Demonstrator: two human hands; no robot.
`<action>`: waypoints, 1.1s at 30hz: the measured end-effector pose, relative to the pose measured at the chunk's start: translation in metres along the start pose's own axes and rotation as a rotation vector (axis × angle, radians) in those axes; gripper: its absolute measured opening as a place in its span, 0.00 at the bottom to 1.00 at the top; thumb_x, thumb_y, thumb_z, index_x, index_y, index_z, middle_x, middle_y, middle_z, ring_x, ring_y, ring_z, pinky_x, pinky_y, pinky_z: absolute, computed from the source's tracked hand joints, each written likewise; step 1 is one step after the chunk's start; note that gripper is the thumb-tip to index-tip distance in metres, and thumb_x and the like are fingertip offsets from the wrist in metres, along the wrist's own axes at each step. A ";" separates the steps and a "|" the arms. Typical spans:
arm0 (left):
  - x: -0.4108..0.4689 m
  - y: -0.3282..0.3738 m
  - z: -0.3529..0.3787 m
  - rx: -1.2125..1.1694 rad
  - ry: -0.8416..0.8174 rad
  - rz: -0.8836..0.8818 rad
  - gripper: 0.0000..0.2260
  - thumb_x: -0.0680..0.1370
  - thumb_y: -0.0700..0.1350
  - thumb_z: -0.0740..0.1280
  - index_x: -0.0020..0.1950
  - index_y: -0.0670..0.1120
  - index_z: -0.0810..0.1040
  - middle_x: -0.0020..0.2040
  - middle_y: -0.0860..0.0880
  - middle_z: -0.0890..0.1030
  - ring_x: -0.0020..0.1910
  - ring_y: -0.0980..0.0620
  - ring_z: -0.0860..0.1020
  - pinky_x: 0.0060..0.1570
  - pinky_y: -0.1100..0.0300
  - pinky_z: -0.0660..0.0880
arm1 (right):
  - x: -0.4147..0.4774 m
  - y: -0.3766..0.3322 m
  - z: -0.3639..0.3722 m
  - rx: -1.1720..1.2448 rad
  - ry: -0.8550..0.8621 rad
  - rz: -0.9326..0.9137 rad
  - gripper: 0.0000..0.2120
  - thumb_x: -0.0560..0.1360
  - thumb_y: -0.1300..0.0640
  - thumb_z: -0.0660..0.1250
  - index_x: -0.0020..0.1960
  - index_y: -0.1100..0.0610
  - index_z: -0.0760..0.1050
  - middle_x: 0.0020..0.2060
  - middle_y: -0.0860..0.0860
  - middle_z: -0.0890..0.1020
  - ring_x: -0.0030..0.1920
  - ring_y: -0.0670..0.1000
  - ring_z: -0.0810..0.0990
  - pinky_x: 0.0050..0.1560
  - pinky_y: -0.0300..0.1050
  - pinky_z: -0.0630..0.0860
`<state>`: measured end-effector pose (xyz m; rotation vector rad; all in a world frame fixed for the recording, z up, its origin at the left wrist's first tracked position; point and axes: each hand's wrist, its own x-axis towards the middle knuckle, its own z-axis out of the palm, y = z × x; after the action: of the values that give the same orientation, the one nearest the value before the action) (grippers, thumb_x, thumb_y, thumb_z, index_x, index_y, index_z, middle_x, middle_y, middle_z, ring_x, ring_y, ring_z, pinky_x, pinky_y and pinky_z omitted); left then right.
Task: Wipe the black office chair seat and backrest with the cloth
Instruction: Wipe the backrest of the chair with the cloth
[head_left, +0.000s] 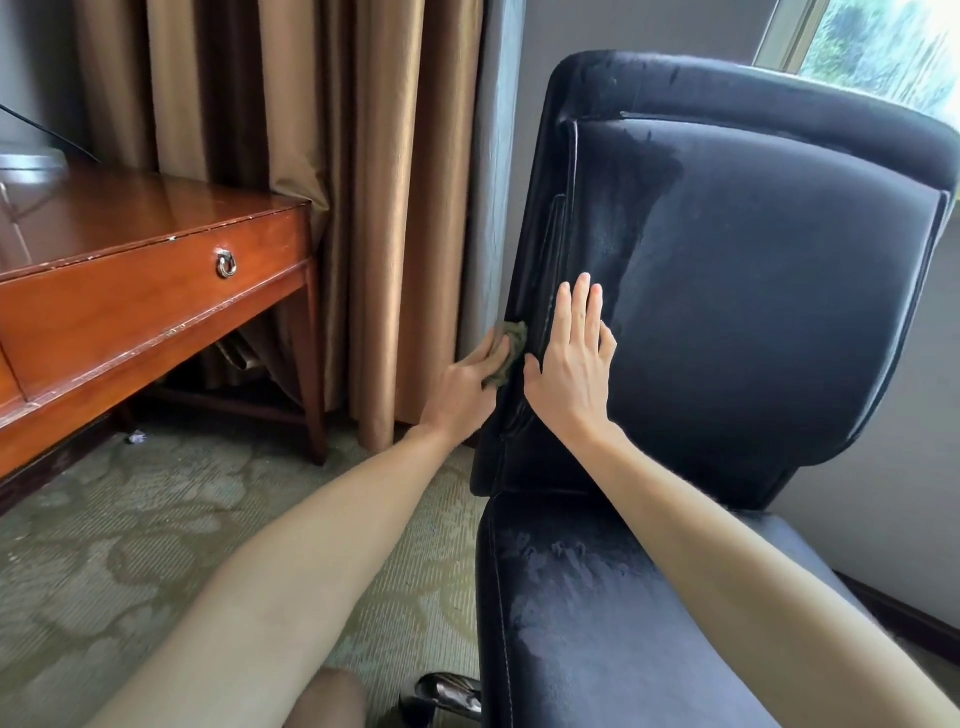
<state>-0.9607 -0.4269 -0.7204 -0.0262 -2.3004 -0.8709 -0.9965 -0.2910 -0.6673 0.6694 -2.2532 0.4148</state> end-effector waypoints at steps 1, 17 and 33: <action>-0.006 -0.001 0.006 0.015 -0.022 -0.035 0.28 0.78 0.32 0.60 0.76 0.53 0.66 0.77 0.56 0.61 0.71 0.49 0.68 0.66 0.71 0.57 | -0.001 0.001 0.001 -0.005 0.005 -0.002 0.41 0.73 0.57 0.68 0.77 0.63 0.49 0.77 0.61 0.48 0.78 0.59 0.46 0.72 0.55 0.56; 0.021 0.016 0.015 -0.101 -0.127 -0.291 0.26 0.76 0.34 0.57 0.71 0.54 0.73 0.68 0.46 0.76 0.62 0.44 0.77 0.60 0.53 0.75 | 0.000 0.012 0.018 -0.093 -0.119 0.188 0.49 0.69 0.57 0.71 0.77 0.60 0.40 0.76 0.65 0.44 0.77 0.64 0.43 0.70 0.67 0.54; 0.058 0.076 -0.041 -0.201 0.048 0.001 0.25 0.81 0.39 0.64 0.78 0.47 0.63 0.65 0.46 0.79 0.59 0.48 0.79 0.55 0.73 0.68 | 0.054 -0.008 -0.055 0.967 -0.103 0.589 0.20 0.74 0.46 0.68 0.63 0.54 0.77 0.54 0.49 0.82 0.53 0.45 0.81 0.59 0.49 0.78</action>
<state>-0.9638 -0.4044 -0.6193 -0.0934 -2.1611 -1.0871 -0.9932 -0.2895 -0.5899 0.4474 -2.2307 1.8532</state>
